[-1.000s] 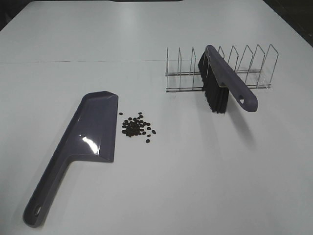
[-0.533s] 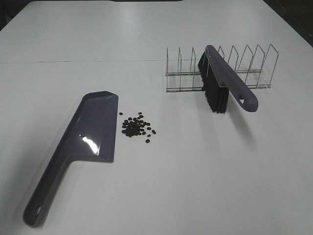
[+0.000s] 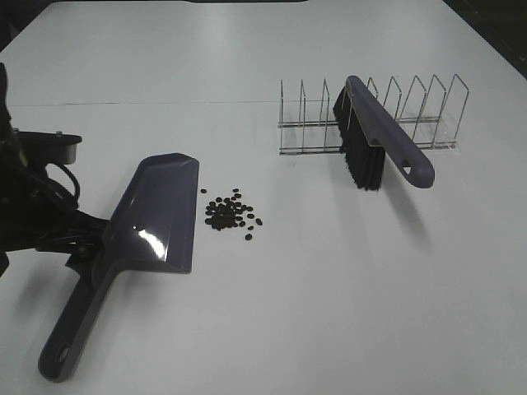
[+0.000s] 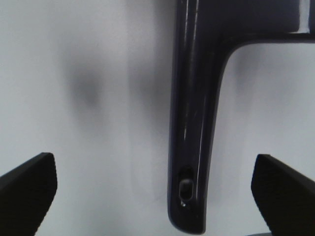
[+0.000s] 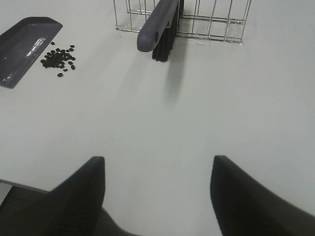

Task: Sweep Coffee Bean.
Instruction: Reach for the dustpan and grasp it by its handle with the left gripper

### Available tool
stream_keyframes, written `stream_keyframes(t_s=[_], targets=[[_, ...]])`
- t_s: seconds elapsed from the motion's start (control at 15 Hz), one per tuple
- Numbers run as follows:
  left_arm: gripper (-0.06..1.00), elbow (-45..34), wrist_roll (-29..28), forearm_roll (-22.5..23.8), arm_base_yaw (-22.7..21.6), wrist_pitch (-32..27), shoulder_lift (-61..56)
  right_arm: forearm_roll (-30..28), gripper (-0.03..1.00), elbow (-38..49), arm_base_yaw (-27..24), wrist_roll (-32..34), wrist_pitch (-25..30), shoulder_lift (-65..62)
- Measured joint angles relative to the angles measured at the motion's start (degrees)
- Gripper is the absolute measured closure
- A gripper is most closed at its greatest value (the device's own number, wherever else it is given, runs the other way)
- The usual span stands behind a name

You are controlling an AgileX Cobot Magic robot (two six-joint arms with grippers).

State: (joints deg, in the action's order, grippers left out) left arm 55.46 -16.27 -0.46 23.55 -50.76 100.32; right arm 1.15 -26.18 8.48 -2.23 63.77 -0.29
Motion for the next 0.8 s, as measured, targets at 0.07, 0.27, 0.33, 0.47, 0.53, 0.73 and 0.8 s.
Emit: stream_keyframes(t_s=[0.07,0.27,0.33,0.47,0.53,0.73,0.8], targets=[[-0.05,0.52,-0.11,0.0,0.23,0.11,1.15,0.0,0.39,0.0,0.0,0.0,0.0,0.0],[-0.05,2.12,-0.74,-0.06,1.03,4.35,6.99,0.0,0.39,0.0,0.0,0.0,0.0,0.0],[-0.04,2.12,-0.8,-0.11,1.03,5.1,8.14,0.0,0.39,0.0,0.0,0.0,0.0,0.0],[-0.01,2.12,-0.92,-0.11,1.03,6.53,9.68,0.0,0.39,0.0,0.0,0.0,0.0,0.0],[0.01,2.12,-0.92,-0.11,1.03,7.45,10.26,0.0,0.39,0.0,0.0,0.0,0.0,0.0],[0.07,2.12,-1.03,-0.4,1.03,8.94,12.09,0.0,0.39,0.0,0.0,0.0,0.0,0.0],[0.08,2.12,-1.03,-0.46,1.03,9.57,12.15,0.0,0.39,0.0,0.0,0.0,0.0,0.0]])
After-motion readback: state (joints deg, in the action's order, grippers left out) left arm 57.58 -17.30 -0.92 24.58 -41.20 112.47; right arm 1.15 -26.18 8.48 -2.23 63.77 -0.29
